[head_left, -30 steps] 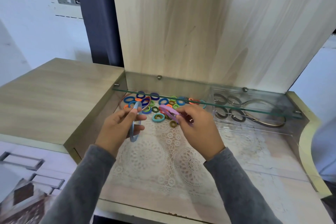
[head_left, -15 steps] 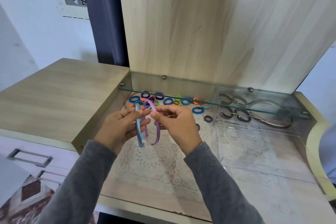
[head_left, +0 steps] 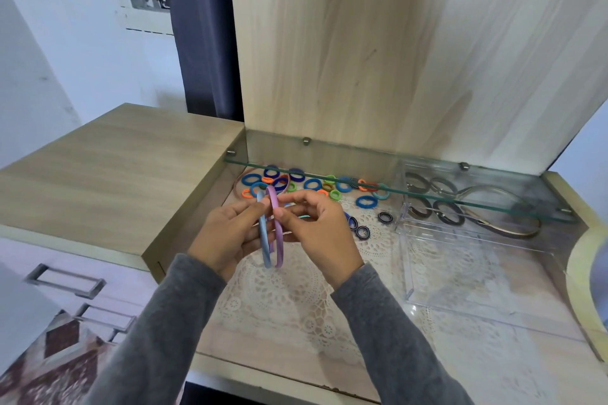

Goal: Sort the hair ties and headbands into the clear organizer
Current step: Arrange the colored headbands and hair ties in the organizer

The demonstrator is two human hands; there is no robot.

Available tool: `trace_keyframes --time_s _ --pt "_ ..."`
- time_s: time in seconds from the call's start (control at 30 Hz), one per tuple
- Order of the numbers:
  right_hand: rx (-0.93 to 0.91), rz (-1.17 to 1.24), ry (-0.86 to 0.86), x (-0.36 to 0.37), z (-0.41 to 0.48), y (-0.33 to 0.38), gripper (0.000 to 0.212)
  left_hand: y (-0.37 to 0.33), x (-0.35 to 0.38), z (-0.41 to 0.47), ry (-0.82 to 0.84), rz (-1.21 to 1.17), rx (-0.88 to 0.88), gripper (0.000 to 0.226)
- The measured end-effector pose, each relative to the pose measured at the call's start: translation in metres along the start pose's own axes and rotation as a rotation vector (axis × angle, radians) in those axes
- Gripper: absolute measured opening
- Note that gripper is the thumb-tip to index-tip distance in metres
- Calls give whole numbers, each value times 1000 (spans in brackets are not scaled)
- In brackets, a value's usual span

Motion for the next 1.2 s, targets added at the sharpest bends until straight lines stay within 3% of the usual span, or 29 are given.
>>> trace_keyframes --time_s 0.27,0.43,0.67,0.9,1.0,1.2 --pt "-73 -91 -23 -2 3 5 13 -1 0 0 16 -52 -14 18" --pt "-135 -349 -126 -10 30 -18 17 -1 -7 -3 20 -114 -15 21" --pt "-251 -901 136 33 64 -61 37 -7 -26 -8 9 -119 13 19" --pt "-459 -1152 273 81 74 -76 46 -12 -40 -9 -29 -125 37 13" --pt "-434 -1241 267 83 75 -77 50 -15 -45 -9 -38 -147 53 13" --pt "-527 -1315 135 85 72 -73 33 -20 -55 -6 -52 -164 77 14"
Point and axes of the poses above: each hand's wrist, its own z-axis towards the middle knuckle, its own x-axis out of the palm, y = z × x, the point moved 7 cm from there along z, towards the middle knuckle, and after that the axes turned 8 degrees about -y, right-handed, at the moved point
